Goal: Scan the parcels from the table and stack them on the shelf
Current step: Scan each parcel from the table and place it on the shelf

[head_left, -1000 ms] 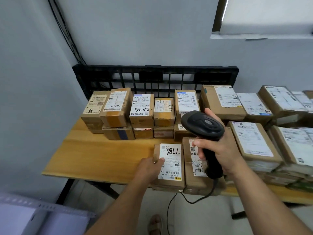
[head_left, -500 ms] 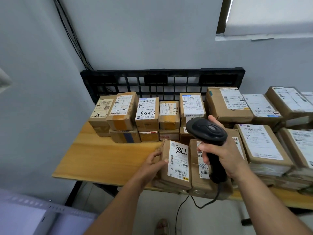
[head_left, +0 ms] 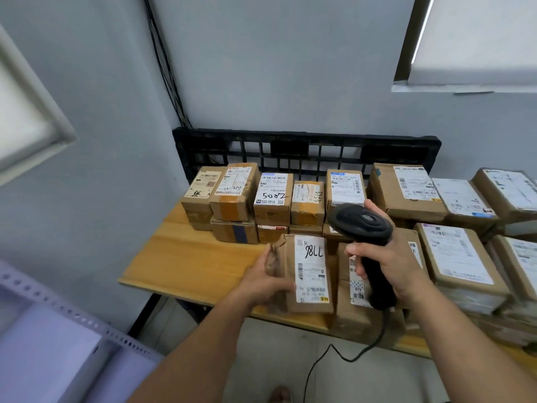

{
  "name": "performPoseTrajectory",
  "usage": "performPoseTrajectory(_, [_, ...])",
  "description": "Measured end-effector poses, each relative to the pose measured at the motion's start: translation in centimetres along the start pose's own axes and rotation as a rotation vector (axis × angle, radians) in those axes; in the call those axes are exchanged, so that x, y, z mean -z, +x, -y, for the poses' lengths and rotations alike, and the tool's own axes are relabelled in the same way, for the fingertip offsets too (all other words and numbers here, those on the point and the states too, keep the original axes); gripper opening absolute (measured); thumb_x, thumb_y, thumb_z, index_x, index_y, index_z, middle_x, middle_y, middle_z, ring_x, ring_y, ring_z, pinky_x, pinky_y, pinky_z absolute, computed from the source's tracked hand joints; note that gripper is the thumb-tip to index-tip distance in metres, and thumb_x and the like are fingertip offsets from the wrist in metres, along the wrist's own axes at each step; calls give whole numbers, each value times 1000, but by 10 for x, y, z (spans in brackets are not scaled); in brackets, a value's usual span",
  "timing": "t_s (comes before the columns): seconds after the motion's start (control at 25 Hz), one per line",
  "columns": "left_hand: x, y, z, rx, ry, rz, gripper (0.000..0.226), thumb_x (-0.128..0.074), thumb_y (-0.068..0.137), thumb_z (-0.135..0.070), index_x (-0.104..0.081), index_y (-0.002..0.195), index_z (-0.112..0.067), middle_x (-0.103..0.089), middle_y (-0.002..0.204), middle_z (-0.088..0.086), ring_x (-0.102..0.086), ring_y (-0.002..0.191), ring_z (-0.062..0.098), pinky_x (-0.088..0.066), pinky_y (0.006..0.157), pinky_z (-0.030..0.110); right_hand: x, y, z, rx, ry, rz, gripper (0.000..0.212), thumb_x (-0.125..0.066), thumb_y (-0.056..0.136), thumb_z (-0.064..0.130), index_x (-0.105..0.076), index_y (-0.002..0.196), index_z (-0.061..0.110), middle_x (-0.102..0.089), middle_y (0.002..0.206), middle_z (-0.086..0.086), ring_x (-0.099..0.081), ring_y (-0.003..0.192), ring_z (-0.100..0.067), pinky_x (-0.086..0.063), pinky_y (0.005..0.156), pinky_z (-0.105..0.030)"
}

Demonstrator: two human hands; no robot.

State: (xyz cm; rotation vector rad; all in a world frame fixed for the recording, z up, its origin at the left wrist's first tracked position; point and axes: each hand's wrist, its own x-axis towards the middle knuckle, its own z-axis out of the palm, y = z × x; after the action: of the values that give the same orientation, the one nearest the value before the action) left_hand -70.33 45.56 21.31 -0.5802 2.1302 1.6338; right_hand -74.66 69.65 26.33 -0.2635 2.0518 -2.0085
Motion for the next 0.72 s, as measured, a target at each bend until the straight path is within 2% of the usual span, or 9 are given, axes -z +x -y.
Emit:
performPoseTrajectory(0.08, [16,-3,-5,-78,-92,-88,123,-87,59,-15,-9,147,-52,-45,141,7,-53,120,29,-55,87,51,-6,-6,10,24,27,23,97,-67,78,-12,-29,148,43,-68,87,-16,-56,49,-26,-49,44,-33])
performPoseTrajectory(0.16, [33,-12,-18,-168,-155,-184,122,-88,57,-13,-14,143,-58,-46,139,8,-54,119,30,-55,85,55,-12,-14,22,66,52,51,97,-71,76,-10,-32,146,45,-70,85,-17,-56,47,-27,-49,43,-33])
performPoseTrajectory(0.28, [55,-23,-39,-309,-175,-312,121,-91,47,-21,-21,136,-64,-44,141,8,-53,121,30,-55,84,57,-22,-28,39,136,77,98,95,-78,66,4,-37,136,54,-71,84,-18,-56,48,-29,-49,46,-35])
performPoseTrajectory(0.36, [65,-30,-48,-367,-170,-356,126,-91,35,-33,-20,134,-66,-41,142,10,-53,120,32,-56,81,56,-28,-39,49,162,100,153,100,-80,61,11,-33,139,53,-70,84,-20,-57,49,-29,-49,49,-37])
performPoseTrajectory(0.4, [68,-33,-52,-394,-171,-368,127,-91,35,-33,-20,135,-65,-41,141,11,-54,119,32,-57,78,55,-30,-43,53,169,108,179,103,-81,59,15,-31,141,52,-70,84,-21,-57,49,-29,-49,48,-37])
performPoseTrajectory(0.56, [73,-49,-58,-496,-214,-376,115,-84,64,-3,-17,148,-46,-49,133,10,-56,118,27,-59,78,49,-38,-61,59,186,108,252,110,-81,58,23,-23,149,46,-69,85,-23,-57,48,-27,-49,47,-34])
performPoseTrajectory(0.72, [75,-62,-57,-550,-199,-398,113,-82,68,-3,-14,150,-41,-51,123,4,-57,114,24,-60,70,38,-40,-74,56,192,52,258,107,-80,64,12,-24,150,42,-71,75,-11,-56,47,-26,-48,46,-34])
